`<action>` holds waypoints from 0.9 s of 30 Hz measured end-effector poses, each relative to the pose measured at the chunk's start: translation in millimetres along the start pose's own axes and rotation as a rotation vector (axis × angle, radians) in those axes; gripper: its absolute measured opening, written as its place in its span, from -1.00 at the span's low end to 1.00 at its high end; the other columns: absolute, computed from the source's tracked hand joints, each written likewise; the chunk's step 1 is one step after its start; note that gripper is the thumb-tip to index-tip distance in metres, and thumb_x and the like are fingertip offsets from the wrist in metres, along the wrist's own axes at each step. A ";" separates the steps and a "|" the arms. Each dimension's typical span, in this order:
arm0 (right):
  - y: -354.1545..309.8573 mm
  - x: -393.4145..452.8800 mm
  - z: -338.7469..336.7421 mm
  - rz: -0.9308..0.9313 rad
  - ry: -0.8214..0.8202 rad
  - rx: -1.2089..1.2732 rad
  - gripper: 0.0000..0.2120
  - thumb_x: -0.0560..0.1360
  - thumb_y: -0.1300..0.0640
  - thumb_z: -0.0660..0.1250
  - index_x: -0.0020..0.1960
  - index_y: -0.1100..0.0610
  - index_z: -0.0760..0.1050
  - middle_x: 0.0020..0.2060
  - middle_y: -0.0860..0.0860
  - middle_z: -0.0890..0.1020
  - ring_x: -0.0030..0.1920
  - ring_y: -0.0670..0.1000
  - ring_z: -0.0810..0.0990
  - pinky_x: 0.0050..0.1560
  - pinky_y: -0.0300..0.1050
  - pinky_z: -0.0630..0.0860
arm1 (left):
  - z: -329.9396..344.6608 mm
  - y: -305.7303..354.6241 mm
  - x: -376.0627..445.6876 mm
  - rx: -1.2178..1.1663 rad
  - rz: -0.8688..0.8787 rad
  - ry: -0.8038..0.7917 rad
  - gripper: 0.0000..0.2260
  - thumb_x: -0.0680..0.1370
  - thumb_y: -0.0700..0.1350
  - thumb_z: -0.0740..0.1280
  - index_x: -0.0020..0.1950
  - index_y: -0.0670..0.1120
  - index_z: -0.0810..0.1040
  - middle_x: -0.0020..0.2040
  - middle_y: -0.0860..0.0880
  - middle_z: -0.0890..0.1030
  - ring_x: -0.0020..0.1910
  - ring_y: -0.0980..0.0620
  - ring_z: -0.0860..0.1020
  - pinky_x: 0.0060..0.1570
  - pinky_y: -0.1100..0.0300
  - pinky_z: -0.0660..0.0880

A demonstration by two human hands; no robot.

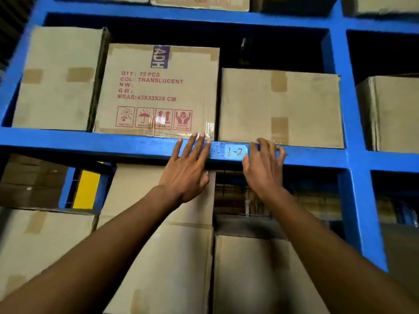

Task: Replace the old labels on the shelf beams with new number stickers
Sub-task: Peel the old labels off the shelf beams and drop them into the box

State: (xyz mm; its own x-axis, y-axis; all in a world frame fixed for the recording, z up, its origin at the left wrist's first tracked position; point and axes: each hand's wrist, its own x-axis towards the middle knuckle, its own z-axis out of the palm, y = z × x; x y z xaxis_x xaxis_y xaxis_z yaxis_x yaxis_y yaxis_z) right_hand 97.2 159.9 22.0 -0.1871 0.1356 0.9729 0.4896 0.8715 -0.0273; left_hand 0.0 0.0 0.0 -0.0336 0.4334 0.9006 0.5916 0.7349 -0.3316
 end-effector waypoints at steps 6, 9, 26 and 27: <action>-12.3 8.0 21.4 0.044 0.006 -0.100 -0.58 0.55 0.08 0.12 0.37 0.20 0.27 0.46 0.16 0.19 0.43 0.13 0.17 0.38 0.13 0.09 | 44.1 -21.3 16.3 -0.048 0.051 -0.125 -0.22 0.54 0.11 0.17 0.53 -0.09 -0.27 0.56 -0.14 -0.26 0.53 -0.11 -0.28 0.49 -0.09 -0.22; -18.8 8.0 26.9 0.032 0.060 -0.126 -0.63 0.53 0.13 0.15 0.31 0.22 0.35 0.43 0.15 0.25 0.40 0.13 0.21 0.37 0.12 0.09 | 60.7 -22.7 14.2 -0.104 0.052 -0.050 -0.15 0.49 0.12 0.22 0.52 -0.10 -0.30 0.54 -0.15 -0.31 0.52 -0.11 -0.31 0.49 -0.10 -0.23; -21.0 8.9 7.0 -0.091 0.140 0.007 -0.82 0.40 0.09 0.29 -0.10 0.20 0.51 0.12 0.11 0.52 0.18 0.06 0.41 0.25 -0.07 0.10 | 70.6 -24.8 12.1 -0.116 0.074 0.034 -0.12 0.47 0.04 0.26 0.51 -0.12 -0.32 0.54 -0.17 -0.31 0.51 -0.15 -0.33 0.50 -0.14 -0.21; -20.1 5.3 4.7 -0.090 0.159 0.077 -0.85 0.40 0.09 0.30 -0.13 0.18 0.51 0.09 0.09 0.54 0.16 0.04 0.42 0.22 -0.11 0.10 | 70.8 -24.3 12.3 -0.116 0.071 0.037 -0.12 0.47 0.04 0.26 0.51 -0.12 -0.32 0.54 -0.18 -0.31 0.51 -0.15 -0.32 0.50 -0.14 -0.22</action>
State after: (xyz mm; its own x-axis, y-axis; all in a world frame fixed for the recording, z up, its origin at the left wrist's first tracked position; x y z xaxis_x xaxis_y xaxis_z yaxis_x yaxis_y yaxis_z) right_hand 82.3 145.3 26.7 -0.0873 -0.0153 0.9961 0.4089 0.9112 0.0498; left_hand -71.8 24.4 -0.7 0.0402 0.4606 0.8867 0.6806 0.6371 -0.3618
